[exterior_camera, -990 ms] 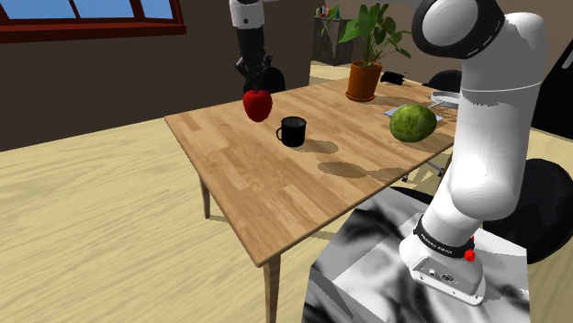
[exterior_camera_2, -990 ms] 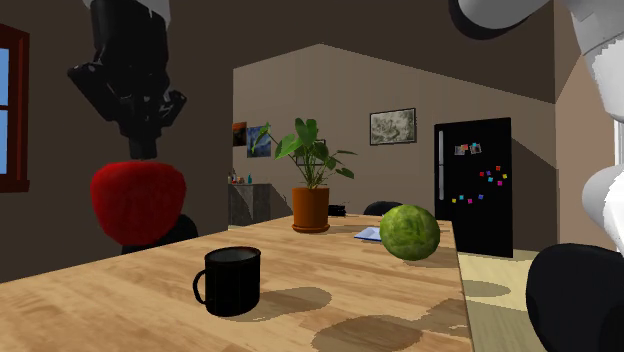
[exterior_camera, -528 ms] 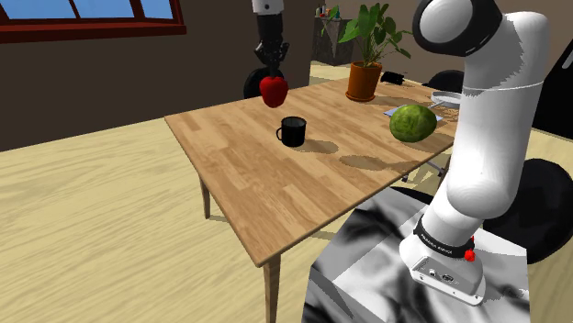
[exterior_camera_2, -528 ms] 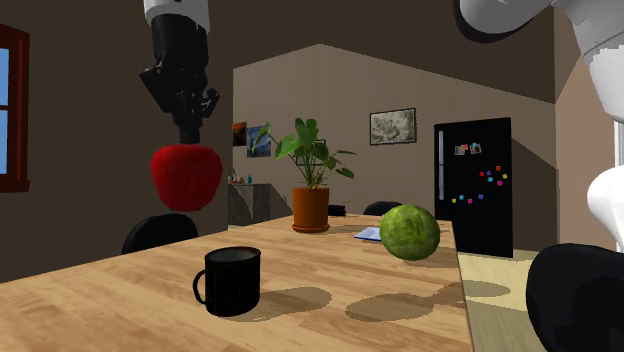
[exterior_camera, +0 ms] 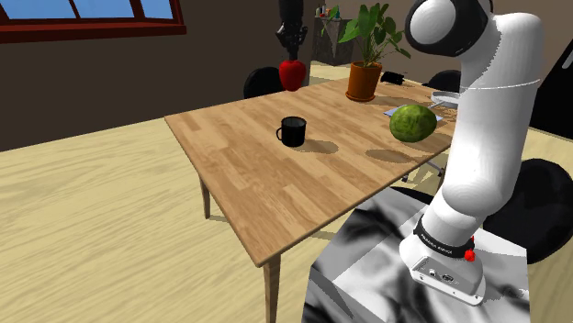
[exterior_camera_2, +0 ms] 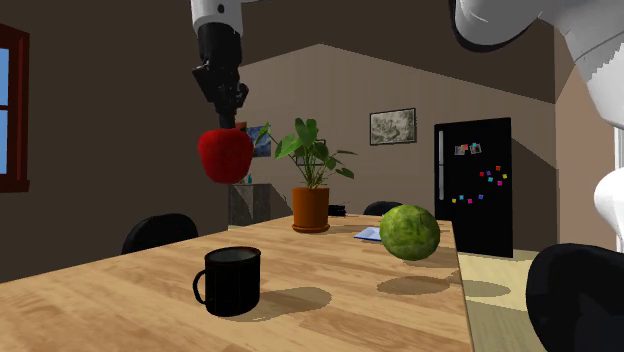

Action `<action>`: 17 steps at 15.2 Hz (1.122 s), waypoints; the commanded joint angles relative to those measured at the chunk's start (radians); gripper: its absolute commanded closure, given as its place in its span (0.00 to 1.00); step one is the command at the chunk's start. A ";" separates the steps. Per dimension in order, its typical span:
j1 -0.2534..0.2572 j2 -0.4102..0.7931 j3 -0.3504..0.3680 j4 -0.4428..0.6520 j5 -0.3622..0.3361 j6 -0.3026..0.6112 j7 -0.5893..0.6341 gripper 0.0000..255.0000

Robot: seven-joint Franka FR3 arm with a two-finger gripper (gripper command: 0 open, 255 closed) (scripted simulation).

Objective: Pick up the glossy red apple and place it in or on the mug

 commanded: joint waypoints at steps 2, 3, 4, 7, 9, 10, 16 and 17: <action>-0.006 -0.019 -0.003 -0.066 0.001 0.047 -0.008 1.00; -0.007 -0.027 -0.003 -0.091 0.001 0.064 -0.007 1.00; -0.007 -0.033 -0.003 -0.114 0.001 0.081 -0.006 1.00; -0.007 -0.050 -0.002 -0.180 0.001 0.130 -0.003 1.00; -0.007 -0.059 -0.002 -0.220 0.001 0.161 -0.002 1.00; -0.007 -0.063 -0.002 -0.239 0.001 0.177 -0.001 1.00; -0.008 -0.079 -0.002 -0.343 0.001 0.264 0.004 1.00; -0.008 -0.081 -0.002 -0.359 0.001 0.279 0.004 1.00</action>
